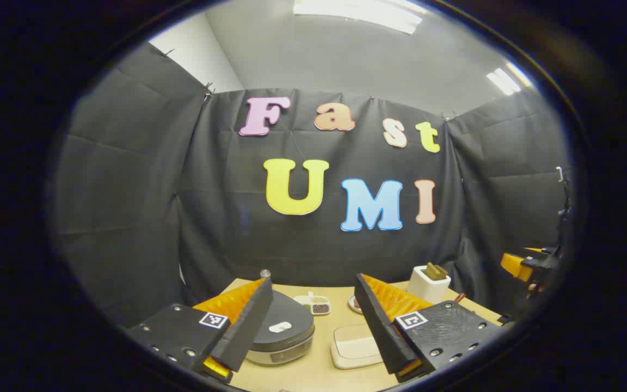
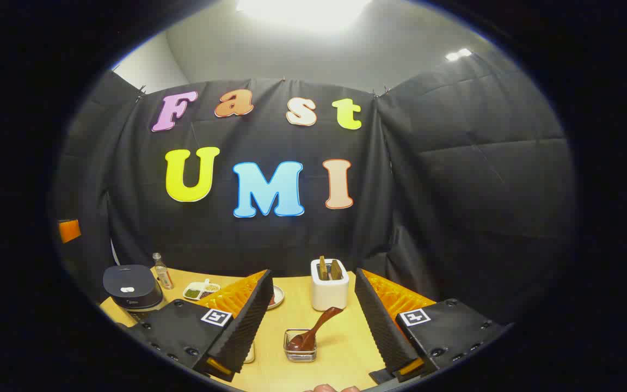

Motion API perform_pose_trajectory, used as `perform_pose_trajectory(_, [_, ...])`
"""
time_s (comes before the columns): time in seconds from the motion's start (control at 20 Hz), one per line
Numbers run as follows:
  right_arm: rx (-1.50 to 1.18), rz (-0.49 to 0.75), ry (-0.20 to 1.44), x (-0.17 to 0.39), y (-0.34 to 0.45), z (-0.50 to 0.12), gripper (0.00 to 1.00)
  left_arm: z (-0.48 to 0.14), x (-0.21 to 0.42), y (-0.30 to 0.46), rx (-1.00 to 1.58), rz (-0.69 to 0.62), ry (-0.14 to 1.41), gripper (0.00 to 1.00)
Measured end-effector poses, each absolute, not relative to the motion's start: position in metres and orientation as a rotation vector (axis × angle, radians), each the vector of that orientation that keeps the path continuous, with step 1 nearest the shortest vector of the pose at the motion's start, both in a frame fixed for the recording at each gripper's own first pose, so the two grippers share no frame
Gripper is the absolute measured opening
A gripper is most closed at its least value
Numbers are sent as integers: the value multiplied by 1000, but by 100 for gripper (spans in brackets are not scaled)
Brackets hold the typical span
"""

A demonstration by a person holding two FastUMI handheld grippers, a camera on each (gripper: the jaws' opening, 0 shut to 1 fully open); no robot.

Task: Close the left gripper, press the button to open the rice cooker; take a wooden spoon from the chopstick holder with the right hand, scoop a spoonful of rice and pour it into the rice cooker, then put the wooden spoon back into the chopstick holder.

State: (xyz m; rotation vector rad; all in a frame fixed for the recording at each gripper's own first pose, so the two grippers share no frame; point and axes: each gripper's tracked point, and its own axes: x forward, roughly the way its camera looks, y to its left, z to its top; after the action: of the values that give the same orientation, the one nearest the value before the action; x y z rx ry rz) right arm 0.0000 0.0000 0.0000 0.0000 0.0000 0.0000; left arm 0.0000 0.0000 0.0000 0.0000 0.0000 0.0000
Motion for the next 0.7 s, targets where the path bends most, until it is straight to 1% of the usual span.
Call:
perform_pose_trajectory(0.05, [-1, 5, -2, -1, 2, 2, 96, -2, -1, 1, 4, -4, 4, 95])
perform_pose_trajectory(0.15, [-9, 16, -3, -2, 6, 2, 96, -6, -4, 4, 10, -1, 12, 95])
perform_pose_trajectory(0.2, [-11, 22, 1, -3, 8, 1, 96, -7, -6, 5, 7, -1, 18, 94])
perform_pose_trajectory(0.3, [-12, 24, 7, -4, 10, 0, 96, -10, -9, 5, -1, -7, 25, 95])
perform_pose_trajectory(0.35, [-8, 22, 7, -4, 10, 1, 93, -10, -9, 6, 2, -8, 28, 95])
perform_pose_trajectory(0.4, [-2, 21, 10, -4, 11, 1, 96, -11, -8, 8, 11, -8, 30, 94])
perform_pose_trajectory(0.45, [3, 21, 13, -4, 12, 0, 96, -10, -8, 9, 18, -7, 31, 96])
perform_pose_trajectory(0.5, [4, 20, 13, -3, 13, -2, 96, -10, -8, 10, 22, -5, 32, 94])
perform_pose_trajectory(0.55, [4, 15, 14, -3, 12, -3, 96, -12, -10, 11, 21, -2, 36, 96])
perform_pose_trajectory(0.7, [18, 13, 24, -4, 13, -7, 96, -19, -12, 10, 17, -1, 57, 96])
